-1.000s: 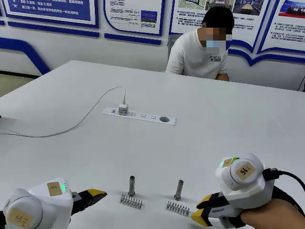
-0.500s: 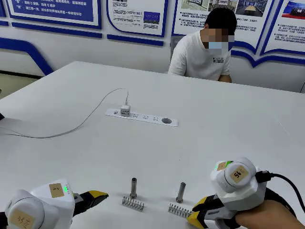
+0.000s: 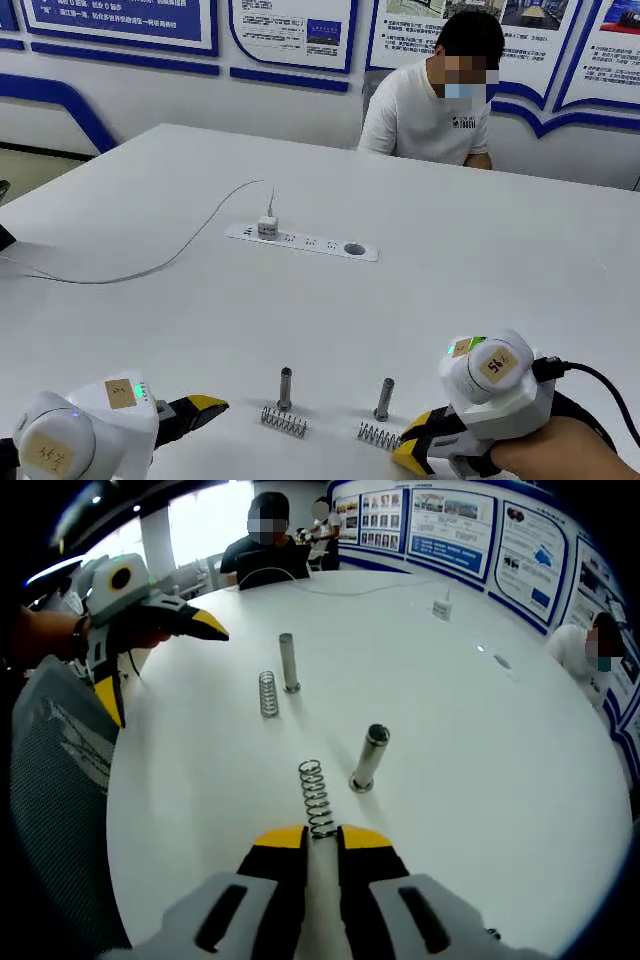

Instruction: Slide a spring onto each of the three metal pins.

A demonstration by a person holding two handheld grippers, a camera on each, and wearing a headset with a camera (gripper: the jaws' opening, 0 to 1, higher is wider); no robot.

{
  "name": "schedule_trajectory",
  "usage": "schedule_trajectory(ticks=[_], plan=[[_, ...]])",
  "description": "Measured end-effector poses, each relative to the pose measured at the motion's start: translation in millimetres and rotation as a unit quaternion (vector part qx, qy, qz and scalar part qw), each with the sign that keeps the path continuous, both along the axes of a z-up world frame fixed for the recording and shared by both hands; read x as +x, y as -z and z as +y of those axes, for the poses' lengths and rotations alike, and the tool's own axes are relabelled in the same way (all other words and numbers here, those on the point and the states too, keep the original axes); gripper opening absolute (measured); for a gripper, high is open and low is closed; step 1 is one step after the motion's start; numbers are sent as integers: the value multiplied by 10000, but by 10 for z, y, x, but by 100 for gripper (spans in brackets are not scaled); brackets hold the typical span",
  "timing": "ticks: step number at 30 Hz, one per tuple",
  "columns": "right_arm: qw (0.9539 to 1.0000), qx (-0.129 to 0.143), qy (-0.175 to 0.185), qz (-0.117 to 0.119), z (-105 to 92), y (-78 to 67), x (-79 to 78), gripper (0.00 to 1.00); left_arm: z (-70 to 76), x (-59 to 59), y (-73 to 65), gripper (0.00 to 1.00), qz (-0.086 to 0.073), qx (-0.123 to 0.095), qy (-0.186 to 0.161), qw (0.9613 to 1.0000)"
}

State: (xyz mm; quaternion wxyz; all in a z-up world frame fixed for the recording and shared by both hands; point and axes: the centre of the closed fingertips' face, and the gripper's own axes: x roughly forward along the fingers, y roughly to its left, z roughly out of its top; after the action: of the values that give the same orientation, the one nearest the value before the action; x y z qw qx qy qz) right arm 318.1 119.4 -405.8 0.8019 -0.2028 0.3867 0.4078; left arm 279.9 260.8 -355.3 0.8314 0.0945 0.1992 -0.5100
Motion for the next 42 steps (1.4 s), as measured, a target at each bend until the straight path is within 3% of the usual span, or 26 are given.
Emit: schedule_trajectory(ticks=[28,42], plan=[[9992,19,-155,-355,101,-294,35,12,-11,-6,-5,83,5,-3,-12,10000],[9992,-61,-133,-367,70,-414,48,12,-29,-14,-7,83,10,-17,9,10000]])
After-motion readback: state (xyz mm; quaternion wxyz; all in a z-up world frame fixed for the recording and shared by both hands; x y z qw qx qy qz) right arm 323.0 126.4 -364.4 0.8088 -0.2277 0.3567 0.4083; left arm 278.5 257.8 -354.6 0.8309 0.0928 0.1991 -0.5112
